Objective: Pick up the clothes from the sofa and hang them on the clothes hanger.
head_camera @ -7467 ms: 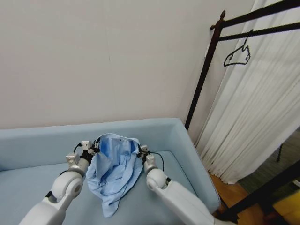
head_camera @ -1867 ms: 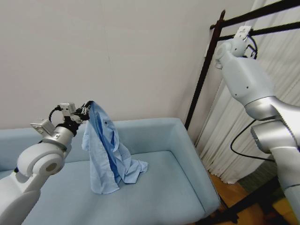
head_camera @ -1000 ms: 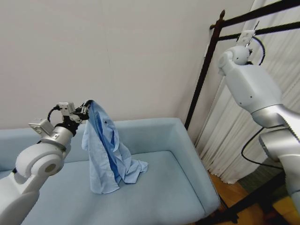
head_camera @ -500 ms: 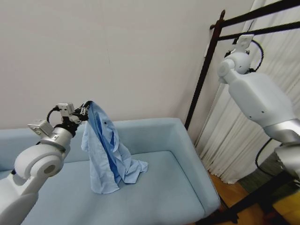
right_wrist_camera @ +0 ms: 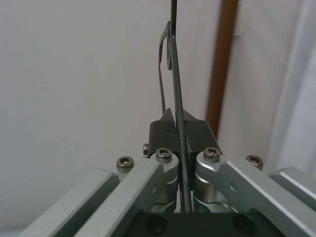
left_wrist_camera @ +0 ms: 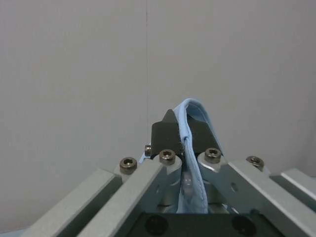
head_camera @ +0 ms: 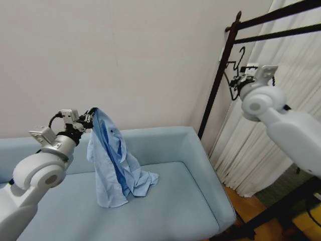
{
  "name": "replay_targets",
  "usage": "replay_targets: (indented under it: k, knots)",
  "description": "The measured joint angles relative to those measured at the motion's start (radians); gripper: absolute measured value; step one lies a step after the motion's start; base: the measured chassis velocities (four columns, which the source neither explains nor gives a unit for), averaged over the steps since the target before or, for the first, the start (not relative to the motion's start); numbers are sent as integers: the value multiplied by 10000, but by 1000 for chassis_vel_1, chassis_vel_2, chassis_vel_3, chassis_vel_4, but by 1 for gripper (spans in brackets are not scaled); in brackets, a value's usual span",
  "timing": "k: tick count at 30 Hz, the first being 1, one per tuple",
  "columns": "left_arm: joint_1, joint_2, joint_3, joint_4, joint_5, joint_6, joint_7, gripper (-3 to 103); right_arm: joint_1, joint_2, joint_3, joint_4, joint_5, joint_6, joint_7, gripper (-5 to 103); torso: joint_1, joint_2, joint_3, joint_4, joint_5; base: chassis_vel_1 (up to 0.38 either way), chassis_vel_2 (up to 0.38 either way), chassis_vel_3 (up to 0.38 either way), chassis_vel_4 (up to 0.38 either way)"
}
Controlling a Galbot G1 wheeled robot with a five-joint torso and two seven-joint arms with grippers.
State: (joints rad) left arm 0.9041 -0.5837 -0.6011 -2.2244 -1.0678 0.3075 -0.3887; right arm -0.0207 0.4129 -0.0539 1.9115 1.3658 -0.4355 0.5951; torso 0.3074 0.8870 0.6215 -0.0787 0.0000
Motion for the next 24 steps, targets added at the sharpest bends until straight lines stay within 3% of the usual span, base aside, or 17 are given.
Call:
replay_targets:
  k: [3,4,5,8,9,15,24]
  knots:
    - [-78,324,45,185,-214,-17,63,1,-1028,-694,553,779,172,484,-1161,2,0,0,0,2,3,0,0,0,0]
    - [-78,324,45,185,-214,-17,63,1,-1028,-694,553,779,172,484,-1161,2,0,0,0,2,3,0,0,0,0]
    - [-186,553,71,289,-461,-18,138,1,-1491,-977,788,1197,375,785,-1749,2,-1,1,0,3,1,0,0,0,0]
    - [-345,941,123,460,-944,-8,226,1,-2051,-1122,1068,1809,868,1040,-2422,2,0,0,1,11,-3,0,0,0,0]
    - [-370,1131,135,537,-1167,9,283,1,-2398,-1093,1266,2146,1140,1103,-2944,2,1,0,2,12,-3,0,0,0,0]
    - [-446,1665,184,810,-1959,42,522,1,-3634,-869,1481,3203,1910,1067,-4098,2,1,1,2,10,-3,0,0,0,0]
    - [-712,2446,293,1165,-2663,35,997,1,-5126,24,1087,4697,1107,809,-4600,2,2,-1,2,8,-3,0,0,0,0]
